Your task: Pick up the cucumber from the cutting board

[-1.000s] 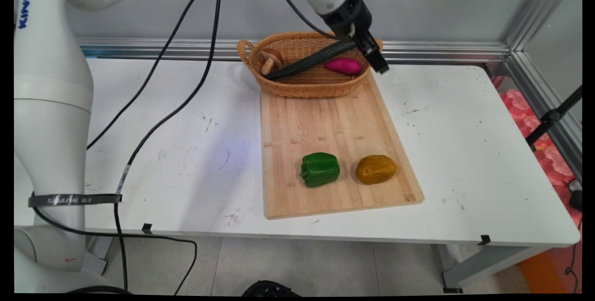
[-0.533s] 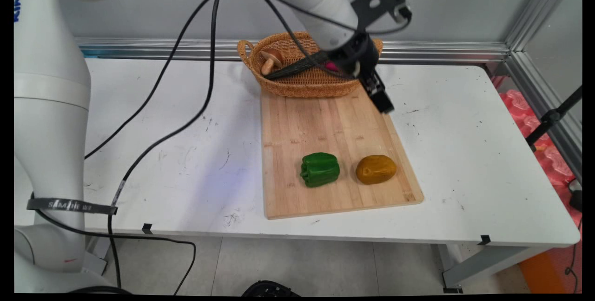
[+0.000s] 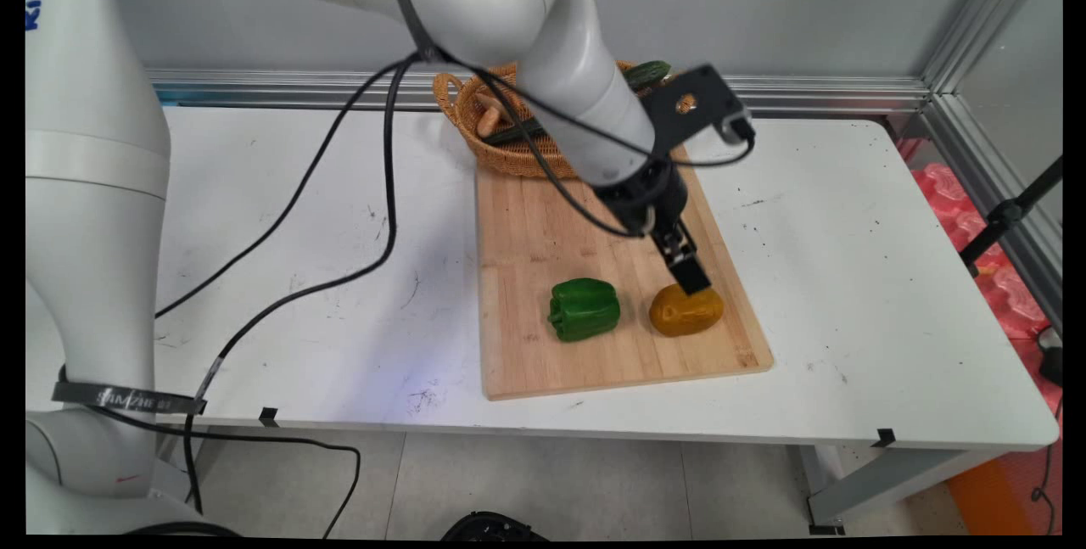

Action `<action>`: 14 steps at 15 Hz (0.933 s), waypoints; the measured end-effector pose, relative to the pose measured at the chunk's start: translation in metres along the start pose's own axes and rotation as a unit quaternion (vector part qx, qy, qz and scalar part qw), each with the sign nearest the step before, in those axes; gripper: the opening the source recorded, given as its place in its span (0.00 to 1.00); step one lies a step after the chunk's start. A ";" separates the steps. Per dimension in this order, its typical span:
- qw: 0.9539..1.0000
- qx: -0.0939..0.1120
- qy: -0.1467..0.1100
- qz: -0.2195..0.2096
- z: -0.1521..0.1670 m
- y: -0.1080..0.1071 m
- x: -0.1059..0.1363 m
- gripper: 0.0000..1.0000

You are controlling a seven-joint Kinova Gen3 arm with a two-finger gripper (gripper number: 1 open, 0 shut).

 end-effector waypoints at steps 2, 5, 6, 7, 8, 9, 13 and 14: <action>1.000 0.000 -0.007 -0.001 0.009 0.008 -0.007 1.00; 1.000 0.004 -0.014 -0.003 0.023 0.015 -0.016 1.00; 1.000 0.005 -0.016 -0.004 0.028 0.017 -0.019 1.00; 1.000 0.007 -0.017 -0.005 0.033 0.018 -0.021 1.00; 1.000 0.008 -0.018 -0.005 0.037 0.019 -0.023 1.00; 1.000 0.009 -0.019 -0.006 0.042 0.020 -0.025 1.00; 1.000 0.017 -0.018 -0.009 0.058 0.018 -0.029 1.00; 1.000 0.018 -0.017 -0.009 0.061 0.018 -0.029 1.00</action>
